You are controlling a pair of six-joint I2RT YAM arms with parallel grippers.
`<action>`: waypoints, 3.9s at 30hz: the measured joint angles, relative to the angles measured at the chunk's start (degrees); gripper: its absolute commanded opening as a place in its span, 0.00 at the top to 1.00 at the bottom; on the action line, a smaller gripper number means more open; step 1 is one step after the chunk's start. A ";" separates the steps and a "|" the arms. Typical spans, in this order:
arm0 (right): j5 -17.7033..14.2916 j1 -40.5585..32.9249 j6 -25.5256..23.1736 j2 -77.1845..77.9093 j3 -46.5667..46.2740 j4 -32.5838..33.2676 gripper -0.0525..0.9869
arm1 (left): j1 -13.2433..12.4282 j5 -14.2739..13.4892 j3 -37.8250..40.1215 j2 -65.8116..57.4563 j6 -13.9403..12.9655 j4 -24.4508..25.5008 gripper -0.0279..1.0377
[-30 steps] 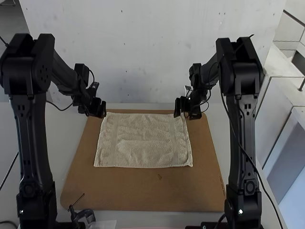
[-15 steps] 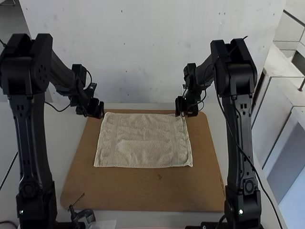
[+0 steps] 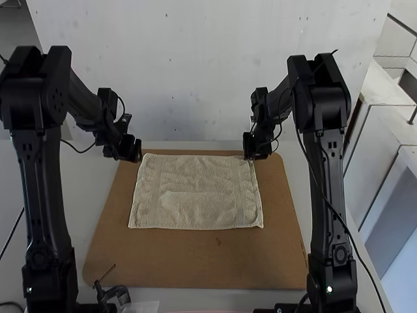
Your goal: Fold the towel.
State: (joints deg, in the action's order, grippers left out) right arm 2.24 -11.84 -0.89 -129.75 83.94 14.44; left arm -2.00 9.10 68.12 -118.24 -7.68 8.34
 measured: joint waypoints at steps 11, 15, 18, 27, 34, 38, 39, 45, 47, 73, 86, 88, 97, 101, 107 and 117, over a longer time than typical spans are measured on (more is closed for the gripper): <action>-1.07 -0.04 0.31 0.00 0.59 2.62 0.77 | -0.24 0.15 -0.11 0.00 0.00 0.00 0.14; -0.57 -0.28 0.02 0.00 0.59 2.45 0.91 | -0.24 0.15 -0.11 0.00 0.00 0.00 0.14; -0.59 -0.81 0.00 0.00 0.46 1.81 0.93 | -0.24 0.35 -0.11 0.00 0.00 0.00 0.14; -0.61 -0.85 0.00 0.35 -1.03 -0.39 0.93 | -0.22 1.95 -1.05 0.00 0.09 0.20 0.18; -0.61 -0.85 0.02 0.57 -1.49 -1.07 0.93 | 1.22 2.54 -1.05 0.00 0.48 0.17 0.18; -0.61 -0.85 0.02 0.83 -2.23 -2.10 0.93 | 2.89 2.58 -1.05 0.00 0.87 0.17 0.18; -0.63 -0.85 0.02 0.92 -2.43 -2.27 0.93 | 3.34 2.60 -1.05 0.00 1.09 0.15 0.18; -0.61 -0.85 0.00 1.70 -4.35 -4.63 0.93 | 5.81 2.75 -0.28 0.00 2.27 -0.02 0.22; -0.61 -0.85 0.02 1.88 -4.79 -5.14 0.93 | 6.05 2.75 0.55 0.00 2.67 -0.04 0.22; -0.42 -0.90 0.04 3.69 -8.41 -7.91 0.93 | 4.57 0.09 2.93 -4.87 3.50 -0.55 0.38; -0.33 -0.90 0.02 3.89 -9.18 -9.07 0.93 | 5.35 0.79 2.93 -4.87 6.05 -0.90 0.52; -0.31 -0.90 0.04 3.89 -9.18 -9.09 0.93 | 5.73 1.01 2.93 -4.87 6.27 -1.01 0.52; -0.22 -0.90 0.04 3.89 -9.20 -9.16 0.93 | 6.67 1.42 3.41 -5.95 6.93 -2.58 0.65; -0.17 -0.90 0.04 3.89 -9.29 -9.38 0.93 | 6.58 1.25 3.78 -6.32 7.13 -2.69 0.72; -0.17 -0.90 0.04 4.09 -9.94 -10.27 0.93 | 6.38 1.16 3.78 -6.32 7.13 -2.89 0.78; -0.04 -0.90 0.04 4.48 -11.17 -12.09 0.93 | 6.08 1.25 3.76 -6.38 7.37 -5.07 0.96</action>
State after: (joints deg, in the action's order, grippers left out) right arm 2.20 -12.73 -0.84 -125.27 72.77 2.35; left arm 4.08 10.35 71.88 -124.62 -0.32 3.27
